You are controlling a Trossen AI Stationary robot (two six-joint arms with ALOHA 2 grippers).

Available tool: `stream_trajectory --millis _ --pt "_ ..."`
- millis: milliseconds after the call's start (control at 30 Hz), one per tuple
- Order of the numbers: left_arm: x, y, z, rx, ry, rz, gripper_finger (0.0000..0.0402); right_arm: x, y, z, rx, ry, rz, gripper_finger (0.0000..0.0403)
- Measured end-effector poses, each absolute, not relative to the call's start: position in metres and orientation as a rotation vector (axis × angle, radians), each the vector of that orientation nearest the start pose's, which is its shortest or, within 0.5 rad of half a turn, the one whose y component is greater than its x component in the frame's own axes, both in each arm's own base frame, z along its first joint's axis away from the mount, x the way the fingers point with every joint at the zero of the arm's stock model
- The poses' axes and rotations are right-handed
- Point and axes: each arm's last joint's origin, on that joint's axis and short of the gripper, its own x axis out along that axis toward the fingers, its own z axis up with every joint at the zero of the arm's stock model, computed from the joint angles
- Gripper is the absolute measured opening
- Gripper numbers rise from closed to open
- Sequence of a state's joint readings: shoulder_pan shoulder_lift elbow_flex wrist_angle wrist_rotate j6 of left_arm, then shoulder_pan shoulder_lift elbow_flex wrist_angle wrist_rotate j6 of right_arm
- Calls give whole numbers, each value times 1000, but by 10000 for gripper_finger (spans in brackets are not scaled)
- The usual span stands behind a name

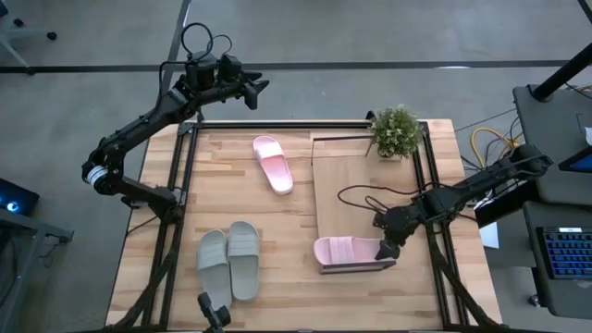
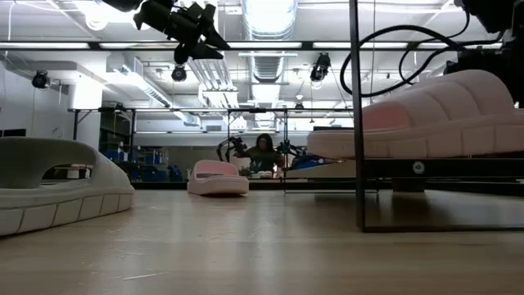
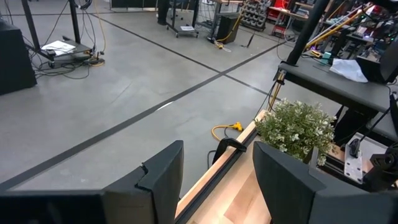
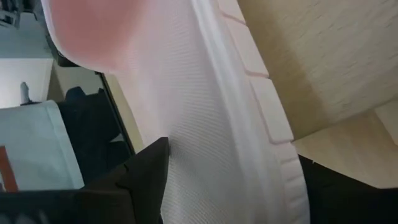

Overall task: Pick and place slides into the shelf
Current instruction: Put the left pink slide on the shelf

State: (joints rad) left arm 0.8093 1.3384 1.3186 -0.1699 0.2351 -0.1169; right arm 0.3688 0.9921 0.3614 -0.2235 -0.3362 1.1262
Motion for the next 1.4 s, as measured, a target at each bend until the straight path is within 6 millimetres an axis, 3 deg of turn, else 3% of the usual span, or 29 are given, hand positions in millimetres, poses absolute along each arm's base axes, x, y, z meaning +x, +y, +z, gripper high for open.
stream_trajectory --millis 367,1000,1267,1400 --pt "212 212 397 -211 133 573 178 154 74 159 1007 1185 77 230" --pt "212 212 397 -214 137 562 178 157 80 182 795 1287 -72 231" --pt "212 212 397 -214 138 560 178 164 86 180 808 1371 -11 231" --pt "212 212 397 -214 138 560 178 168 89 190 829 1356 25 231"
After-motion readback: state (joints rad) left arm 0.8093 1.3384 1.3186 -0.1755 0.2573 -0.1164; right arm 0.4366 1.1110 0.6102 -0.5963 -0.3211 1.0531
